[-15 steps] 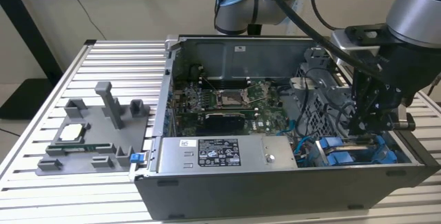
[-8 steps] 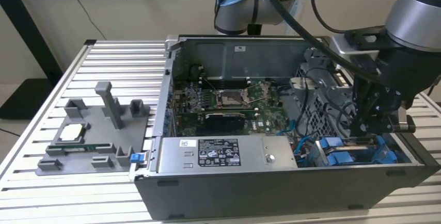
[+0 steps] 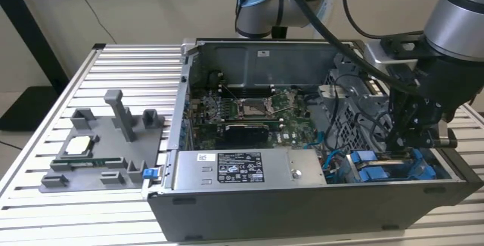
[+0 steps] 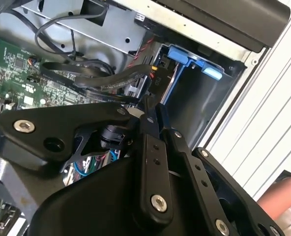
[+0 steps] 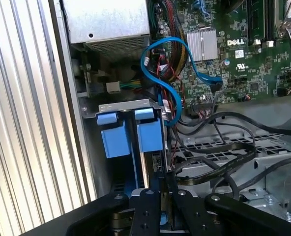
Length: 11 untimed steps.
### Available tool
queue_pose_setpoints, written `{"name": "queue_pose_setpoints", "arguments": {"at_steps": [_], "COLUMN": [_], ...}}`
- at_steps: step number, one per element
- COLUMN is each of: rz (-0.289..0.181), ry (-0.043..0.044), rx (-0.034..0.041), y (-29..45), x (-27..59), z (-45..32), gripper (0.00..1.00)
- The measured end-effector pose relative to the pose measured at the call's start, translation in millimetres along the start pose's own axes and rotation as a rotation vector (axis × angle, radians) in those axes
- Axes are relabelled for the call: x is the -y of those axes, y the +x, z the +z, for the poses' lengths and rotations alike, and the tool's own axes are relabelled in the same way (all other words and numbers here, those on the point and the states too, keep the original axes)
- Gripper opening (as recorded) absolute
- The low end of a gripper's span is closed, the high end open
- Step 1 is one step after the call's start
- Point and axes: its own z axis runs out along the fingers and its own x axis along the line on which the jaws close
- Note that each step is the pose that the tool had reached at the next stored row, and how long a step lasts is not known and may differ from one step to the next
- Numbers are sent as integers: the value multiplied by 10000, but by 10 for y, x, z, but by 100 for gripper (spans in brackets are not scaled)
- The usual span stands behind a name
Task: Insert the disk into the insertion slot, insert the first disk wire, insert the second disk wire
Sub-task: 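Insert the second disk wire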
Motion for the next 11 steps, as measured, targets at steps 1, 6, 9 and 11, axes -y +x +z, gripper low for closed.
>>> {"name": "queue_pose_setpoints", "arguments": {"at_steps": [1, 6, 9, 11], "rz": [0, 2, 1, 1], "ry": [0, 0, 3, 8], "rx": [-1, 0, 1, 2], "y": [-1, -2, -1, -1], "x": [5, 13, 13, 13], "z": [4, 12, 25, 34], "gripper": [0, 0, 0, 0]}}
